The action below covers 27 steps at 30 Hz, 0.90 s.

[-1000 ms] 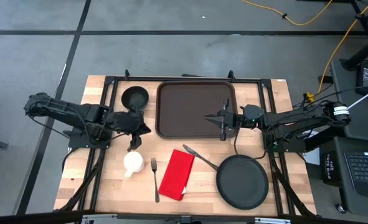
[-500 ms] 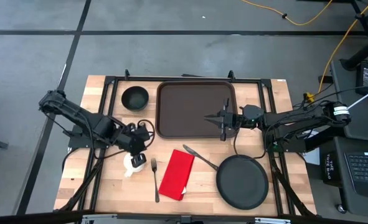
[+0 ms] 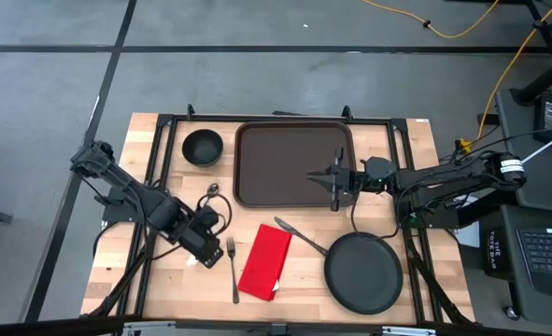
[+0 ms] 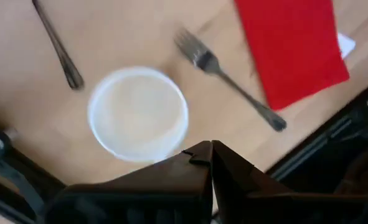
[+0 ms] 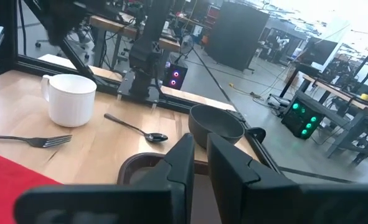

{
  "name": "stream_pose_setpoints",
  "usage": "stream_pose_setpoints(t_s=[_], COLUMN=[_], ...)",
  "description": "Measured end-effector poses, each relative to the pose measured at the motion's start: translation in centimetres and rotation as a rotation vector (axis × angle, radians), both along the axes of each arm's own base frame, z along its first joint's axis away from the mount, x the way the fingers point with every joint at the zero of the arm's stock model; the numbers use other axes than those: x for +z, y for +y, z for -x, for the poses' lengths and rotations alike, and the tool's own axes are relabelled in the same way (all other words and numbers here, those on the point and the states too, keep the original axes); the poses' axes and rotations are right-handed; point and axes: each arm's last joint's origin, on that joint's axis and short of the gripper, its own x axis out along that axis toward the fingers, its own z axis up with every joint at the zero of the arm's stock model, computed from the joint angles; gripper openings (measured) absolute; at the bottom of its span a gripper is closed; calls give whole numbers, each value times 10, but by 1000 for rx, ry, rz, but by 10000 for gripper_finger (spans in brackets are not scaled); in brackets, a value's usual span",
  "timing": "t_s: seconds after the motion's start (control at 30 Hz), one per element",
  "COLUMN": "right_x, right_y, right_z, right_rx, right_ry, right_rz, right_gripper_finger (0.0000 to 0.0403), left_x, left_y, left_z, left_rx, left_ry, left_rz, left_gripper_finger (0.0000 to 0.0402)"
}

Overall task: Set up tray
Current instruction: Put the white cup on the top left of the brown serving tray

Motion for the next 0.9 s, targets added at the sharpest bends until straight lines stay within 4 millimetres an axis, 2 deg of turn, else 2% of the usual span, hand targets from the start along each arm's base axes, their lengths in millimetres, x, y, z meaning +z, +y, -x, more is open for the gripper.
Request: stream_pose_setpoints(t_s=[0.27,0.43,0.67,0.9], right_x=[5,6,6,4], right_y=[0,0,0,1], right_z=[0,0,0,0], right_rx=[1,1,-2,1], right_ry=[-55,-66,-85,-61], right_rz=[2,0,-179,-182], right_gripper_finger=[52,52,52,52], left_x=[7,0,-14,-24], left_y=[-50,-76,-90,-97], left_z=[12,30,44,39], left_rx=[67,87,136,161], left_ry=[-31,-16,50,59], left_rz=[-10,-96,-184,-197], left_gripper_finger=[3,3,3,4])
